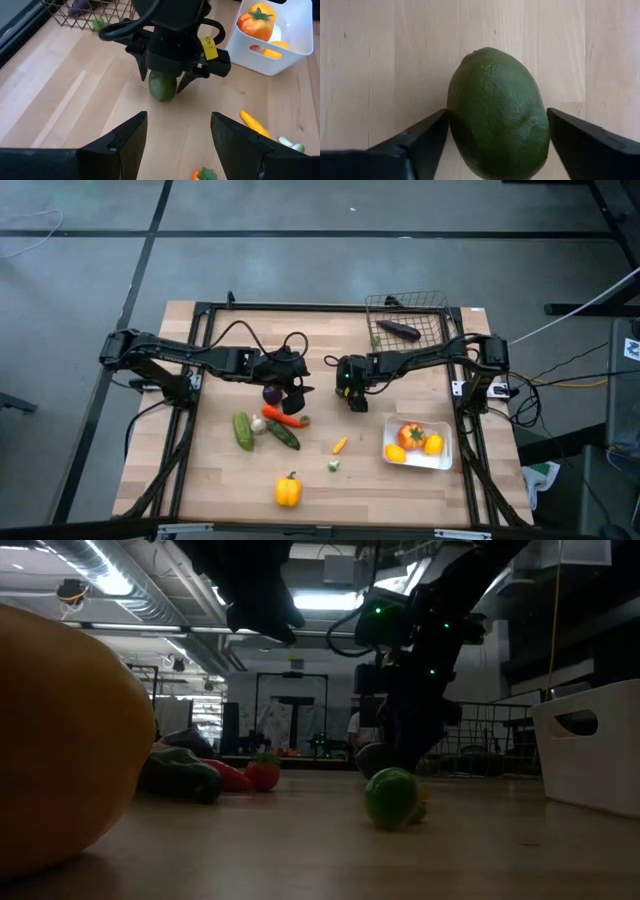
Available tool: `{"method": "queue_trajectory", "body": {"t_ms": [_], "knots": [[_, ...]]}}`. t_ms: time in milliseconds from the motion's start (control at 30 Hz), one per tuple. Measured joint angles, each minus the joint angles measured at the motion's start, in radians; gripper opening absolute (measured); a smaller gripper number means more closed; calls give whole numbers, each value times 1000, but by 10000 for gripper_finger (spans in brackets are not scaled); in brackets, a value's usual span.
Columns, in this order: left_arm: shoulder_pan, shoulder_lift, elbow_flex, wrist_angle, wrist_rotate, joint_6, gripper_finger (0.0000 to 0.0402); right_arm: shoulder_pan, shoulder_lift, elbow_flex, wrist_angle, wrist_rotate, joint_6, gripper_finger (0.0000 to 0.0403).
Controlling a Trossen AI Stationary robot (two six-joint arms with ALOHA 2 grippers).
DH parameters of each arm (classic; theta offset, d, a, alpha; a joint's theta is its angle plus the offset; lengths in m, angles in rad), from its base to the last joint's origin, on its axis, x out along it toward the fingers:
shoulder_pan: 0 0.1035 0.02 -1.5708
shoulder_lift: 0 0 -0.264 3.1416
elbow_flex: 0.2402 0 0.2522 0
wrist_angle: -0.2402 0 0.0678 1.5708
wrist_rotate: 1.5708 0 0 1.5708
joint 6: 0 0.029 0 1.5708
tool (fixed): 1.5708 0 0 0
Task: Sort produce into baskets
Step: Put the green lime into the white bin
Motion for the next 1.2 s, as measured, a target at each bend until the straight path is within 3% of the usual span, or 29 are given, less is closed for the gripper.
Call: {"method": "queue_trajectory", "body": {"t_ms": [233,367,567,833,1033,1200], "knots": [[0,0,0,0,0,-5,214,0,-2,0,-5,0,2,238],[0,0,0,-1,0,-5,214,1,-3,29,-88,-12,4,211],[0,0,0,-1,0,-6,214,29,-10,132,-305,-47,29,227],[0,0,0,-4,2,2,214,167,-21,298,-607,-53,43,232],[0,0,0,-4,4,25,214,274,-22,400,-756,-52,131,228],[-1,0,0,-4,3,26,214,362,-66,403,-841,-27,209,228]]}}
